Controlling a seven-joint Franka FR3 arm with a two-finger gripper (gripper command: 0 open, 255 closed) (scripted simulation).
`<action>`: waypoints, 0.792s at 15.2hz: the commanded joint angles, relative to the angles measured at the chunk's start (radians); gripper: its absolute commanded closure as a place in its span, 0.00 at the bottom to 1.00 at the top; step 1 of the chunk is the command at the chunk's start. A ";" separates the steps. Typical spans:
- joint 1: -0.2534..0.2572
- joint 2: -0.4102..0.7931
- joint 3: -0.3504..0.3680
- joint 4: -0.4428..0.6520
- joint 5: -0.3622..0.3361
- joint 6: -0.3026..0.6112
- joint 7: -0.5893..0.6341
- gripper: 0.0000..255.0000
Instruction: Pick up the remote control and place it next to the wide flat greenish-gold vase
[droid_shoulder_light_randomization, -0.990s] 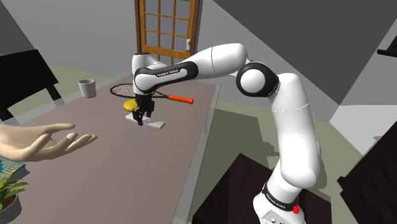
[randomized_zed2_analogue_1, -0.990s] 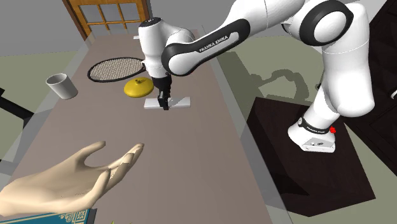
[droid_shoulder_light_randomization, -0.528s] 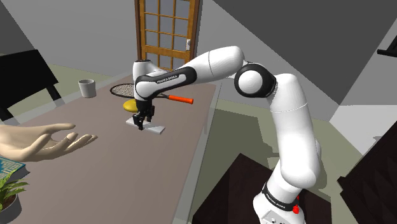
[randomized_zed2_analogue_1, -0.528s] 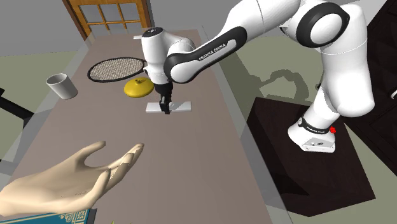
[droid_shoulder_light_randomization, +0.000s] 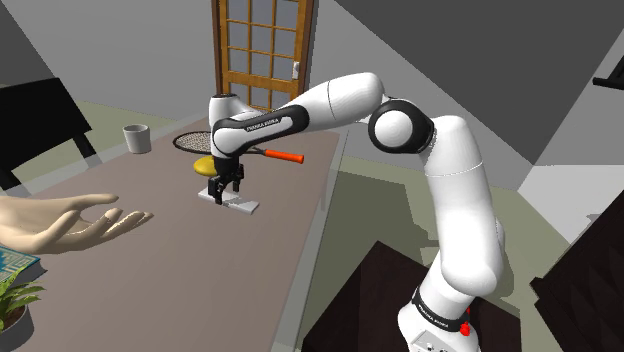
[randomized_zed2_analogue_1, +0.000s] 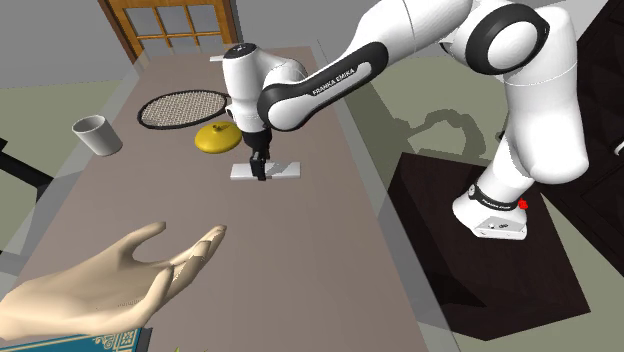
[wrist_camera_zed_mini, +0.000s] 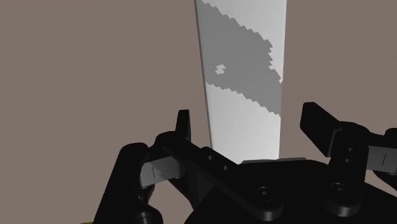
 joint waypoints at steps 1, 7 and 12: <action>0.000 0.000 0.000 0.000 0.000 0.000 0.000 0.00; -0.002 -0.041 0.008 0.065 0.013 -0.105 -0.009 0.00; -0.002 -0.041 0.008 0.065 0.013 -0.105 -0.009 0.00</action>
